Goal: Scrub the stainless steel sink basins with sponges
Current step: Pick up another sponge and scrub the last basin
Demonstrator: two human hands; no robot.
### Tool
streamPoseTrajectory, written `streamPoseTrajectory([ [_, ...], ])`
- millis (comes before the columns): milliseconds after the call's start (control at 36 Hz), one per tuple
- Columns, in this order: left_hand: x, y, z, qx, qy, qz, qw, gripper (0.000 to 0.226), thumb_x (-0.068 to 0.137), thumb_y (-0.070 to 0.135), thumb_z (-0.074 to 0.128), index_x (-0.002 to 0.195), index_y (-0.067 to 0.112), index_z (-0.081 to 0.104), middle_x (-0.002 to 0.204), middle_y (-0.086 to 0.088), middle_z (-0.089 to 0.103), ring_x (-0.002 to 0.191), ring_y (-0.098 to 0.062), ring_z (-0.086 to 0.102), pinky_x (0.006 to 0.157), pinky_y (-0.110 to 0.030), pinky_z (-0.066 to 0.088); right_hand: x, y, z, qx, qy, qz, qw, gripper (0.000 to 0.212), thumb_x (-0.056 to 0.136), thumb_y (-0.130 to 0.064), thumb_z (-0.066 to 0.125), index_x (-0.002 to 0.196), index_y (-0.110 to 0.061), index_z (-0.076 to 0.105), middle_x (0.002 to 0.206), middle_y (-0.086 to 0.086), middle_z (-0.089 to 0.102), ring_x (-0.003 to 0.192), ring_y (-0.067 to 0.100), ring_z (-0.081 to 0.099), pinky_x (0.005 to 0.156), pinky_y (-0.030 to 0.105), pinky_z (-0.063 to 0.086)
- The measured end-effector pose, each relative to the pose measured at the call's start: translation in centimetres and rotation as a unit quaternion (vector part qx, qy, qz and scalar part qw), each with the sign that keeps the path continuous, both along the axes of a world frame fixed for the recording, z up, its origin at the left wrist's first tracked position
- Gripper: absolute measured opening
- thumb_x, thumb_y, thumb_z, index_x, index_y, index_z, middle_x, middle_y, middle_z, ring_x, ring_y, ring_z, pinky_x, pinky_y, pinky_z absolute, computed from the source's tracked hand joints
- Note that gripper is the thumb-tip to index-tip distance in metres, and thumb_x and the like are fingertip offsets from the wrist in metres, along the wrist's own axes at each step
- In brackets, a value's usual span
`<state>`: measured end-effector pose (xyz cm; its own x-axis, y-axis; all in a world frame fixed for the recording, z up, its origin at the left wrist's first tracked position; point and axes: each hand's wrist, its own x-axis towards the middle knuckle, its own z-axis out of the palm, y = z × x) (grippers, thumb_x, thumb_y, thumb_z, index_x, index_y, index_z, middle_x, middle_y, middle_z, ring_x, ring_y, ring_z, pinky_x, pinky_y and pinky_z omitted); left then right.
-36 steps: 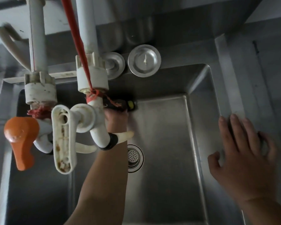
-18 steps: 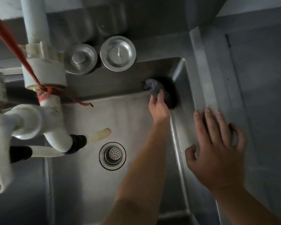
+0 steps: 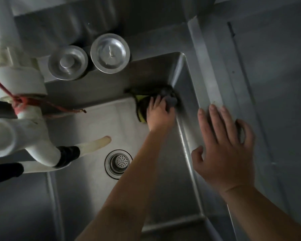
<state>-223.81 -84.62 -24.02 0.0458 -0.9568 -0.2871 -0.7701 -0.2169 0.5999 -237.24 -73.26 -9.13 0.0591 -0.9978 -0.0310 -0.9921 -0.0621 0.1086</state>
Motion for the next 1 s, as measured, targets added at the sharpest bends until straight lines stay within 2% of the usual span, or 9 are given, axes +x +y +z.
streamPoseTrajectory([
  [111,-0.8,0.5,-3.7,0.070,-0.018,-0.036,0.997,0.058,0.096,0.042,0.047,0.152,0.027,0.040,0.164,0.005,0.025,0.154,-0.019,0.004,0.122,-0.035,0.001,0.0,0.1,-0.2,0.012,0.006,-0.003,1.000,0.085,0.078,-0.029,0.048,0.158,-0.017,0.020,0.164,0.008,0.023,0.153,0.025,0.016,0.116,0.055,0.016],
  [444,0.3,8.0,-3.2,0.129,-0.011,-0.163,0.978,0.064,0.099,0.055,0.037,0.157,0.034,0.024,0.166,0.014,0.008,0.153,-0.013,-0.010,0.123,-0.038,-0.003,0.1,-0.4,0.5,0.023,0.015,0.001,1.000,0.085,0.077,-0.034,0.049,0.156,-0.016,0.024,0.162,0.008,0.026,0.152,0.026,0.017,0.115,0.055,0.020],
  [583,1.2,15.1,-3.9,0.115,-0.039,-0.311,0.943,0.062,0.102,0.051,0.034,0.159,0.032,0.018,0.167,0.011,0.002,0.153,-0.017,-0.015,0.122,-0.035,-0.007,0.2,-0.2,0.5,0.018,0.012,-0.003,1.000,0.088,0.072,-0.038,0.047,0.155,-0.017,0.026,0.161,0.008,0.029,0.151,0.025,0.020,0.115,0.053,0.021],
  [722,1.5,20.6,-4.3,0.107,-0.099,-0.457,0.877,0.060,0.103,0.049,0.032,0.158,0.031,0.018,0.168,0.009,0.003,0.153,-0.024,-0.013,0.123,-0.042,0.001,0.5,0.9,0.8,0.018,-0.005,-0.001,1.000,0.077,0.080,-0.033,0.050,0.153,-0.015,0.031,0.159,0.010,0.033,0.151,0.027,0.022,0.117,0.057,0.018],
  [778,1.0,22.3,-4.1,0.092,-0.110,-0.513,0.846,0.059,0.103,0.048,0.034,0.157,0.030,0.023,0.168,0.005,0.008,0.154,-0.027,-0.008,0.123,-0.044,0.005,1.1,3.1,1.0,0.030,-0.020,-0.020,0.999,0.076,0.084,-0.033,0.051,0.154,-0.019,0.027,0.162,0.008,0.028,0.152,0.028,0.018,0.117,0.062,0.014],
  [833,1.1,23.8,-3.0,0.080,-0.064,-0.520,0.848,0.060,0.100,0.048,0.042,0.154,0.026,0.033,0.165,0.000,0.021,0.154,-0.029,0.006,0.124,-0.044,0.012,2.7,7.3,1.1,0.044,-0.045,-0.039,0.997,0.075,0.086,-0.035,0.049,0.155,-0.025,0.021,0.165,0.004,0.017,0.153,0.029,0.012,0.117,0.064,0.012],
  [917,2.3,26.6,-0.5,0.134,0.073,-0.403,0.903,0.069,0.091,0.045,0.040,0.148,0.007,0.041,0.157,-0.012,0.037,0.146,-0.026,0.033,0.118,-0.021,0.026,6.1,15.7,1.4,0.053,-0.134,-0.067,0.987,0.066,0.088,-0.035,0.045,0.152,-0.028,0.032,0.167,0.001,0.010,0.154,0.026,0.007,0.119,0.063,0.011],
  [972,2.2,27.7,0.3,0.136,0.048,-0.478,0.867,0.057,0.099,0.034,0.041,0.145,0.001,0.043,0.154,-0.015,0.041,0.141,-0.024,0.039,0.103,0.000,0.027,7.9,21.0,1.7,0.074,-0.169,-0.106,0.977,0.061,0.088,-0.037,0.044,0.148,-0.027,0.040,0.167,0.001,0.013,0.154,0.023,0.008,0.119,0.061,0.015],
  [1000,1.9,27.5,0.0,0.134,0.026,-0.528,0.838,0.049,0.102,0.029,0.044,0.144,0.004,0.046,0.153,-0.014,0.042,0.142,-0.024,0.038,0.104,-0.003,0.029,8.4,23.3,1.8,0.088,-0.168,-0.129,0.973,0.060,0.087,-0.039,0.045,0.146,-0.027,0.044,0.166,0.001,0.017,0.154,0.023,0.012,0.119,0.060,0.017],
])
